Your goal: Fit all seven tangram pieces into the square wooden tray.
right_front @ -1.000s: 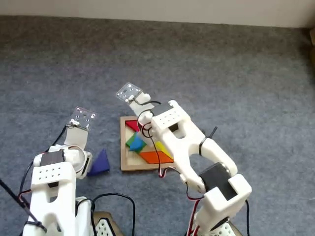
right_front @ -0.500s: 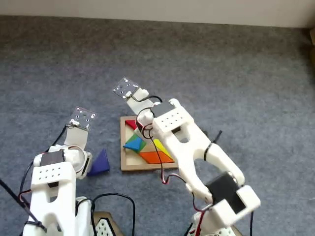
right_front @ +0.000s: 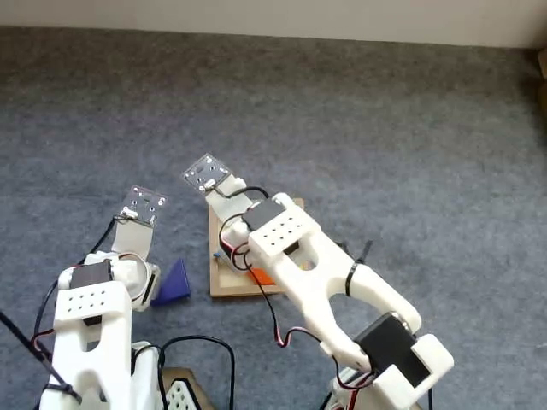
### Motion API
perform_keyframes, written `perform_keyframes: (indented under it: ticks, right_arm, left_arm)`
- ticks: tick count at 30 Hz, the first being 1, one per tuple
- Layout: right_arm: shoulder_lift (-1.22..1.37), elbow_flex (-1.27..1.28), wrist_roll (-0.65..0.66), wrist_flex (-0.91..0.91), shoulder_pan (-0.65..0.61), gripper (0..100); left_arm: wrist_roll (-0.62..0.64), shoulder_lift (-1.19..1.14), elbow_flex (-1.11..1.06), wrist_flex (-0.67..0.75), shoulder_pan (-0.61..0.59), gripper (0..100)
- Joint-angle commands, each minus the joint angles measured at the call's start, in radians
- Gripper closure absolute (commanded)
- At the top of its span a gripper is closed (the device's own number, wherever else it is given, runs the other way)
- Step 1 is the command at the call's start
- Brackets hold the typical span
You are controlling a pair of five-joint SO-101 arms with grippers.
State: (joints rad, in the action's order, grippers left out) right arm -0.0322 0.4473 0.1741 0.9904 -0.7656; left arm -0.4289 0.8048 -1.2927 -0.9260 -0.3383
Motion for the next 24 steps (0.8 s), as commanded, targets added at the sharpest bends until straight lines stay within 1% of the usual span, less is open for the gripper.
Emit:
perform_keyframes:
  ticks: [1,8,14,17,24]
  right_arm:
    - [-0.056,-0.01,-0.032,0.002,-0.021,86.1]
    - [-0.053,-0.008,-0.038,-0.001,-0.061,86.1]
    - [0.085,-0.021,-0.04,-0.004,-0.059,86.1]
    - [0.104,-0.07,-0.04,-0.004,-0.059,86.1]
    - [0.107,-0.107,-0.04,-0.03,-0.01,86.1]
  left_arm:
    - [0.005,0.019,0.007,0.014,-0.015,82]
    - [0.005,0.019,0.007,0.014,-0.015,82]
    - [0.005,0.019,0.007,0.014,-0.015,82]
    - [0.005,0.019,0.007,0.014,-0.015,82]
    - [0.005,0.019,0.007,0.014,-0.015,82]
